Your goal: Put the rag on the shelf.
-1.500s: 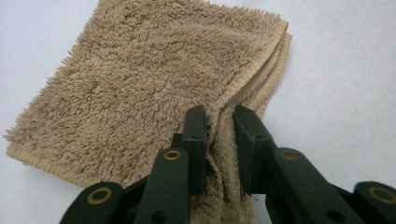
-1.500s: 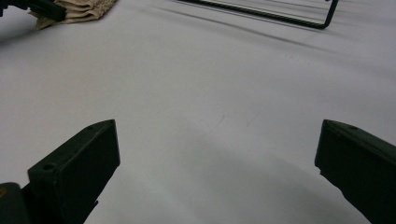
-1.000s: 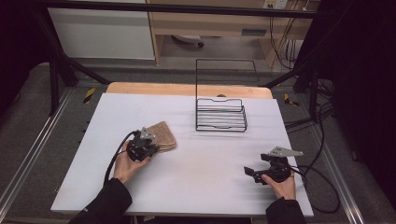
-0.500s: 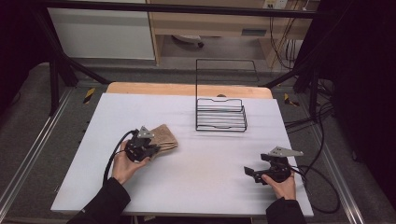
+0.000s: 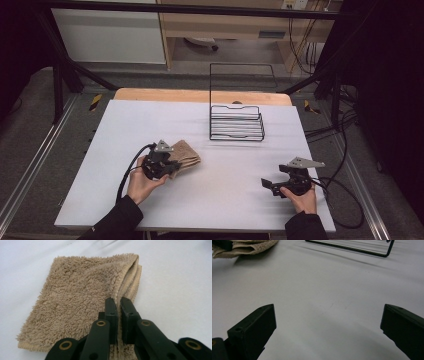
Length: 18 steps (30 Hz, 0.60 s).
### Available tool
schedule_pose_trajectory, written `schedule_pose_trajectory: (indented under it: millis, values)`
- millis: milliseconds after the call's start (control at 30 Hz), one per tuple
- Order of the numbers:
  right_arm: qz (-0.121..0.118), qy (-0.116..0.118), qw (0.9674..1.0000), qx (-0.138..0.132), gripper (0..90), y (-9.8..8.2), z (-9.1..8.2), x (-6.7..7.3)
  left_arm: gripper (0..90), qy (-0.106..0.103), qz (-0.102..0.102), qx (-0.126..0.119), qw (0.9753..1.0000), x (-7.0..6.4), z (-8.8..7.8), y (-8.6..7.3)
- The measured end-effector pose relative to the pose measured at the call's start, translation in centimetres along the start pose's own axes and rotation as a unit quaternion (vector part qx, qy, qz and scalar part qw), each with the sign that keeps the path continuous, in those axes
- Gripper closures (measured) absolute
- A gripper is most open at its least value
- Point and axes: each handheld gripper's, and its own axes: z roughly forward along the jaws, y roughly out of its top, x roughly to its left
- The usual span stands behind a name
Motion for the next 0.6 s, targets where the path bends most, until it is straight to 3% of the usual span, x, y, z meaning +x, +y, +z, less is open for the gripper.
schedule_pose_trajectory:
  millis: [367,600]
  values:
    - [-0.003,0.000,1.0000,-0.004,0.7,0.0,-0.1,0.0,84.6,-0.017,0.005,0.004,0.9998,-2.6,1.3,0.0]
    - [-0.001,-0.001,1.0000,0.000,0.8,0.0,0.0,0.0,84.4,-0.019,0.005,0.002,0.9998,-3.6,2.0,-0.1]
